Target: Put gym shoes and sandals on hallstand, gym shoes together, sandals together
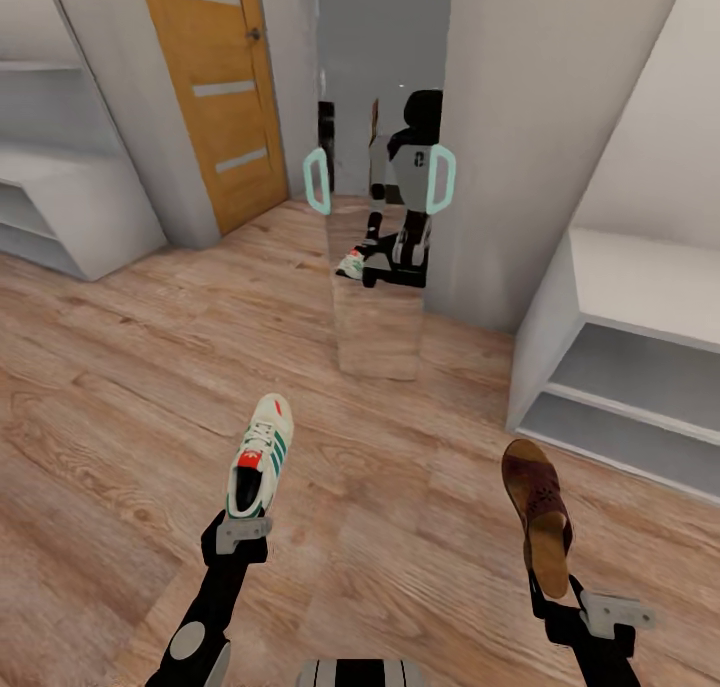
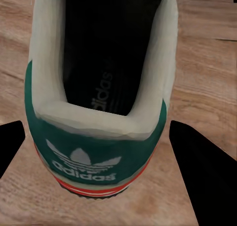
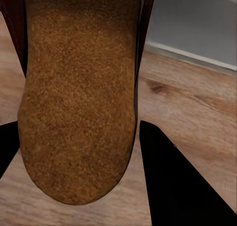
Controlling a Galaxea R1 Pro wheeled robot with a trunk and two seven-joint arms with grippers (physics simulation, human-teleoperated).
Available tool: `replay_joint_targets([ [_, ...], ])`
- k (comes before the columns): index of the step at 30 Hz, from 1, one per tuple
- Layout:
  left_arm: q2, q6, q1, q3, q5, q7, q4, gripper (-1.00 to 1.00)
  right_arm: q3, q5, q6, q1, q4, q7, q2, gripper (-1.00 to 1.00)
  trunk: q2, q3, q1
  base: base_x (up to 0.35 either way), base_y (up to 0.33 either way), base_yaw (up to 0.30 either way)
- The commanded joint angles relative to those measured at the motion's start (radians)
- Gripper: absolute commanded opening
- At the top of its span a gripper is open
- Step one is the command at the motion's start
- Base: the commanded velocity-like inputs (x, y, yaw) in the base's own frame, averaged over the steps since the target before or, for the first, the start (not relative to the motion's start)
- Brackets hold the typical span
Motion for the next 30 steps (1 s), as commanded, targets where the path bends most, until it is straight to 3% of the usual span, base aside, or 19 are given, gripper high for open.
replay_joint_targets([
  [1,0.0,0.0,0.0,0.0,-0.001,0.001,0.0,-1.0,0.0,-0.003,0.0,0.0,0.0,0.0,0.0,-1.0,0.0,0.0,0.0,0.028,0.0,0.288],
  [30,0.0,-0.004,0.0,-0.001,0.0,0.001,0.001,-1.0,0.0,0.011,0.0,0.0,0.0,0.0,0.001,-1.0,0.0,0.0,0.0,0.005,0.0,0.293],
])
